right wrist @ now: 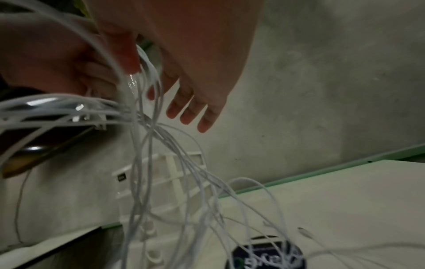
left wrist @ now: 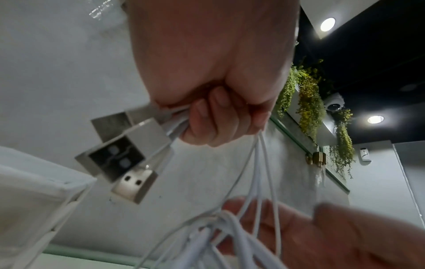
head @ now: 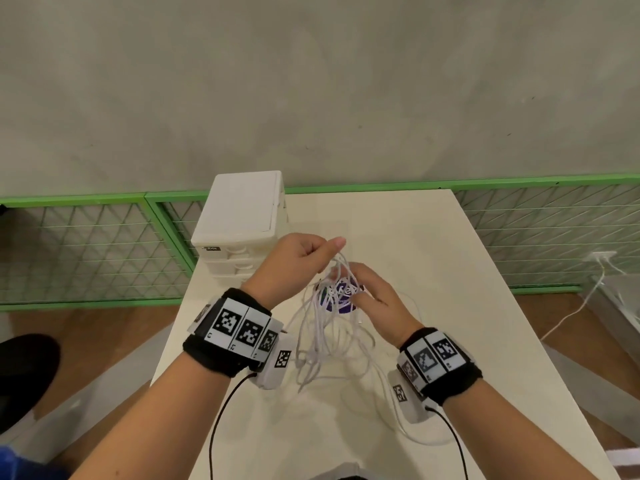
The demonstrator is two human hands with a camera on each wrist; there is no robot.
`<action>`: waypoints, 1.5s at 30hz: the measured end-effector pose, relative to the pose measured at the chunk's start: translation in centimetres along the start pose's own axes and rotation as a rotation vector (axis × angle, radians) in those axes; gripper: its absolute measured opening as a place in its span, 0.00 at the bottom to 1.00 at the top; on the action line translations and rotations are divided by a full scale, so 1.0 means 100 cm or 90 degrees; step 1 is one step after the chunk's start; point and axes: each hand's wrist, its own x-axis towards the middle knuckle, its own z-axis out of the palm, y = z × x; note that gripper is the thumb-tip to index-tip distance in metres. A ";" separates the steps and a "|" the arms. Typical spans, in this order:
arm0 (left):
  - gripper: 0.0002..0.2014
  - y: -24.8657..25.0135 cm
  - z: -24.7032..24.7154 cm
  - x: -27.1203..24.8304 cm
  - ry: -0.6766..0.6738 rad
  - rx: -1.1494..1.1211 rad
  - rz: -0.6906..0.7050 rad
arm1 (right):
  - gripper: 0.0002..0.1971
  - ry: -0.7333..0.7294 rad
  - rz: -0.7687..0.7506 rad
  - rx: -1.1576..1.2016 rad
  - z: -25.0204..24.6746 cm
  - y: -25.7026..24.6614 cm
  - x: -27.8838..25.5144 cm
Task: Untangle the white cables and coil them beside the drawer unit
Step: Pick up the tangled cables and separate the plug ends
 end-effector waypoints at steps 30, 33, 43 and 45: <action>0.24 -0.018 -0.018 0.005 0.100 0.079 -0.010 | 0.09 0.009 0.099 -0.137 -0.028 0.013 0.010; 0.24 -0.021 -0.020 0.006 0.133 0.114 0.010 | 0.10 0.094 0.133 -0.186 -0.037 0.029 0.011; 0.25 -0.017 -0.069 0.004 0.345 0.030 -0.016 | 0.20 0.107 0.476 -0.438 -0.100 0.103 -0.026; 0.25 -0.017 -0.071 0.005 0.321 0.031 -0.019 | 0.20 0.078 0.515 -0.457 -0.103 0.110 -0.029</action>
